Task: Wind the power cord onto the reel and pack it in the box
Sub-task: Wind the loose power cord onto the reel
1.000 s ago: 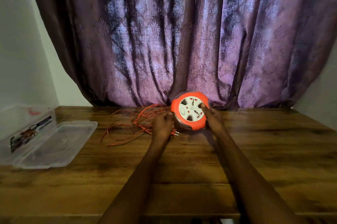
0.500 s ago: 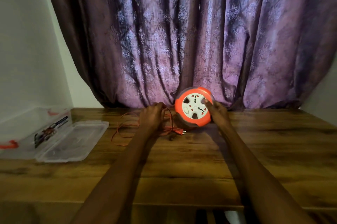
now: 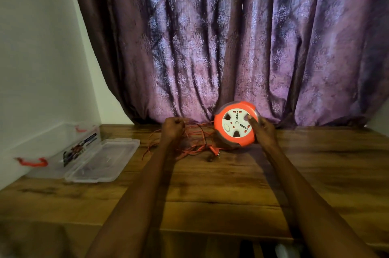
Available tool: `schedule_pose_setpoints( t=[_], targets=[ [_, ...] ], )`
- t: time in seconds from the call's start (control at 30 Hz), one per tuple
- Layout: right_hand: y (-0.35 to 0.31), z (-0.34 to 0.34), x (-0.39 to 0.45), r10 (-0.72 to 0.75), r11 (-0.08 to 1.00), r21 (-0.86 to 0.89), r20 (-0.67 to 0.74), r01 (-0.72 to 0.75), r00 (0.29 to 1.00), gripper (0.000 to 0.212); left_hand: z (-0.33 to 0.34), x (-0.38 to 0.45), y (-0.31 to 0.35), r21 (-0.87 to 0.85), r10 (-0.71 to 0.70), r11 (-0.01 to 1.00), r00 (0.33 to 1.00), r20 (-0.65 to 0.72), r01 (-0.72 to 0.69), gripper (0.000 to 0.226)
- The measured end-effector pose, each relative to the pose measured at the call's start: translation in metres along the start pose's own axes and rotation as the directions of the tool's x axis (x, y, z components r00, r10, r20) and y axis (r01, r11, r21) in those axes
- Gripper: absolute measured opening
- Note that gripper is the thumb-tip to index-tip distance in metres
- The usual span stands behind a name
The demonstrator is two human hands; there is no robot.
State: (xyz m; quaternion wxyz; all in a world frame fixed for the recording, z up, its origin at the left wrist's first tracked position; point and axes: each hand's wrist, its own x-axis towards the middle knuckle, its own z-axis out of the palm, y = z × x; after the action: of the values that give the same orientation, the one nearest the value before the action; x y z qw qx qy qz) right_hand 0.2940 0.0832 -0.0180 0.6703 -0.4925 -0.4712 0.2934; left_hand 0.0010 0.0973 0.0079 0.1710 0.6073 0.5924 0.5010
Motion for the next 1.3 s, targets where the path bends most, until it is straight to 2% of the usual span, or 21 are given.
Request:
schedule_pose_setpoints(
  t=[0.07,0.17,0.27,0.37,0.47,0.5,0.6,0.73,0.87,1.03,1.1,1.23,1.3],
  targets=[
    [0.003,0.001,-0.001,-0.003,1.000,0.008,-0.011,0.004,1.000,0.052,-0.004,-0.001,-0.005,0.014,-0.002,1.000,1.000,0.006,0.002,0.025],
    [0.002,0.002,-0.002,-0.004,0.999,0.032,-0.047,0.006,0.999,0.035,-0.012,-0.004,-0.011,0.122,0.096,0.987,0.991,0.093,-0.107,0.023],
    [-0.002,0.004,-0.002,-0.023,0.998,0.054,-0.037,0.025,0.999,0.038,-0.018,-0.001,-0.011,0.289,0.232,0.919,0.960,0.155,-0.269,0.020],
    [-0.008,0.007,-0.002,-0.076,0.993,0.086,-0.006,0.076,0.997,0.044,-0.024,0.008,-0.004,0.315,0.326,0.872,0.924,0.199,-0.375,0.021],
    [-0.021,0.013,-0.003,-0.146,0.985,0.096,0.049,0.140,0.988,0.015,-0.027,0.016,0.008,0.285,0.349,0.868,0.908,0.231,-0.406,0.022],
    [-0.026,0.015,-0.003,-0.177,0.981,0.099,0.077,0.169,0.981,0.014,-0.027,0.018,0.014,0.265,0.331,0.884,0.916,0.228,-0.386,0.022],
    [-0.036,0.019,-0.002,-0.262,0.964,0.086,0.190,0.250,0.946,0.028,-0.029,0.028,0.029,0.194,0.219,0.944,0.945,0.241,-0.268,0.027],
    [-0.040,0.018,-0.006,-0.327,0.944,0.053,0.278,0.326,0.903,0.031,-0.037,0.039,0.044,0.066,0.090,0.991,0.937,0.337,-0.119,0.044],
    [-0.036,0.013,-0.010,-0.337,0.911,-0.102,0.379,0.401,0.862,0.037,-0.038,0.036,0.050,-0.064,0.064,0.997,0.924,0.376,-0.043,0.033],
    [-0.035,0.020,-0.019,-0.401,0.729,-0.378,0.440,0.571,0.804,0.050,-0.029,0.027,0.053,-0.155,0.103,0.987,0.879,0.465,-0.034,0.018],
    [-0.037,0.023,-0.023,-0.480,0.625,-0.416,0.464,0.661,0.745,0.054,-0.027,0.027,0.055,-0.172,0.122,0.984,0.875,0.469,-0.045,0.016],
    [-0.042,0.029,-0.029,-0.596,0.341,-0.479,0.556,0.809,0.580,0.055,-0.020,0.024,0.063,-0.182,0.162,0.979,0.887,0.433,-0.090,0.026],
    [-0.041,0.035,-0.033,-0.582,0.265,-0.538,0.573,0.800,0.577,0.058,-0.015,0.020,0.068,-0.177,0.211,0.973,0.875,0.435,-0.147,0.020]
  ],
)
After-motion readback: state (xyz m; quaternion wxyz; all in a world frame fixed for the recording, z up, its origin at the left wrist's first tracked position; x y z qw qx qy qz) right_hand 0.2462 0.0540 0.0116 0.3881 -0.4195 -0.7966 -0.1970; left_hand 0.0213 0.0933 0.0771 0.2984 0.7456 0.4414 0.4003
